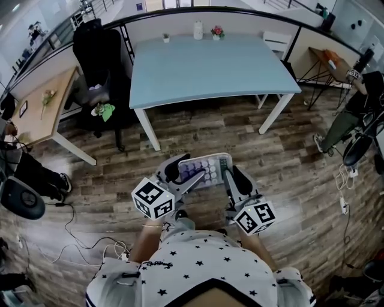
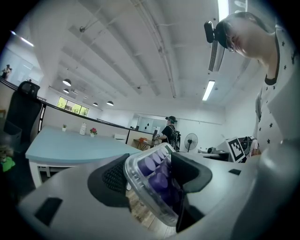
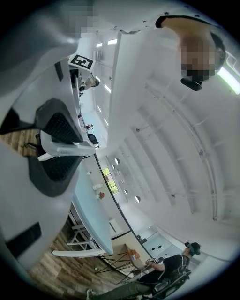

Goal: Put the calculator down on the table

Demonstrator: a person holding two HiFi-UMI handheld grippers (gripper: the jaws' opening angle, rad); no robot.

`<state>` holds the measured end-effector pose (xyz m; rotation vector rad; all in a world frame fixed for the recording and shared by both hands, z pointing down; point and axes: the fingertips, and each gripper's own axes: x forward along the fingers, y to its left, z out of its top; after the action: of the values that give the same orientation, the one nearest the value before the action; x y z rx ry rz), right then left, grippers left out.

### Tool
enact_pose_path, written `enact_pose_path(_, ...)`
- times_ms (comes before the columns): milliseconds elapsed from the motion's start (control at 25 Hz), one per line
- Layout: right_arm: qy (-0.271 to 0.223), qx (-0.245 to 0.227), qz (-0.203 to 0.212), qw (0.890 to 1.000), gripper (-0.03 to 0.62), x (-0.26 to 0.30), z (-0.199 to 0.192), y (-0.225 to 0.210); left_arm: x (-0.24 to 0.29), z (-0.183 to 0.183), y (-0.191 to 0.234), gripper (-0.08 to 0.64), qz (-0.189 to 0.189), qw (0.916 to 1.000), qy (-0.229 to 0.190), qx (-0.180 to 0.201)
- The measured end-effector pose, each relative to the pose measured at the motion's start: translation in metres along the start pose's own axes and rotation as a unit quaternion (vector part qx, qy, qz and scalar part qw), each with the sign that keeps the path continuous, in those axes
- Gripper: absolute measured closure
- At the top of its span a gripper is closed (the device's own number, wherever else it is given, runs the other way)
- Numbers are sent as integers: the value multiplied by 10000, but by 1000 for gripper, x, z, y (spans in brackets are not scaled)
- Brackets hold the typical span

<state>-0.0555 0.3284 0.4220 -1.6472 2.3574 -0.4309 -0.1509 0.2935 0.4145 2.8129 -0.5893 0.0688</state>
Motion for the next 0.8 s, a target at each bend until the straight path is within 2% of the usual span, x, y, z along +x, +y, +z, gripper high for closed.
enact_pose_path(800, 62, 11, -173, 9998, 511, 61, -19, 24, -23, 6, 64, 279, -136, 9999, 14, 2)
